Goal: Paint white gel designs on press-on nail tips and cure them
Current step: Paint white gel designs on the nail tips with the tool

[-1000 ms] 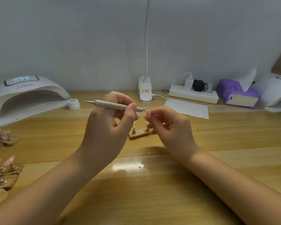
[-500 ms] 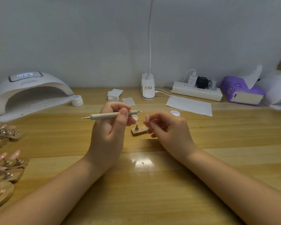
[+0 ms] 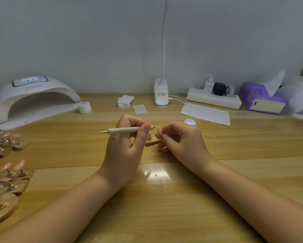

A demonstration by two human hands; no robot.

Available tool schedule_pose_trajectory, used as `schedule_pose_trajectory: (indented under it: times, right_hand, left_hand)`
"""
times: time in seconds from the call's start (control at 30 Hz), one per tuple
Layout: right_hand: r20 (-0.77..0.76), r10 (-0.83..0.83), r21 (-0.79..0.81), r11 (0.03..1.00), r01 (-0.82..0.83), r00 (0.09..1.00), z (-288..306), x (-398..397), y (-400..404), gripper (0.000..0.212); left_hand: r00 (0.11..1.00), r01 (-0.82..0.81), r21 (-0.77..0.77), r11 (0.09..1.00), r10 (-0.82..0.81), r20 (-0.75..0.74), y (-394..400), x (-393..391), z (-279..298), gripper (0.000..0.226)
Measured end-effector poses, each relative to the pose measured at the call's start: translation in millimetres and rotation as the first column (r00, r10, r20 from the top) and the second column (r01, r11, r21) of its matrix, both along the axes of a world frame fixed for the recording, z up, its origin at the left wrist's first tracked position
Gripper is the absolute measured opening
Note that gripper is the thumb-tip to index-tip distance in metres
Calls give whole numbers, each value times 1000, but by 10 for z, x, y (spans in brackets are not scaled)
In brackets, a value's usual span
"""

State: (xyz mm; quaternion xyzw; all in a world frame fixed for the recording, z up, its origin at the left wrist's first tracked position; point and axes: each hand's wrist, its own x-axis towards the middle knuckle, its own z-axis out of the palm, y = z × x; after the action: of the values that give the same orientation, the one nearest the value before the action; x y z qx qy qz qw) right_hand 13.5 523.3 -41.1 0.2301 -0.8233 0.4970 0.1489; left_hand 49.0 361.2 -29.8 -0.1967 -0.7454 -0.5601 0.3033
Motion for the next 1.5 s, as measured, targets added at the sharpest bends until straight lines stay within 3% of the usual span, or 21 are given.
schedule_pose_trajectory:
  times: [1.5]
  right_hand:
    - [4, 14, -8, 1000, -14, 1000, -24, -8, -16, 4]
  left_hand:
    - [1000, 17, -18, 1000, -17, 23, -13, -62, -72, 5]
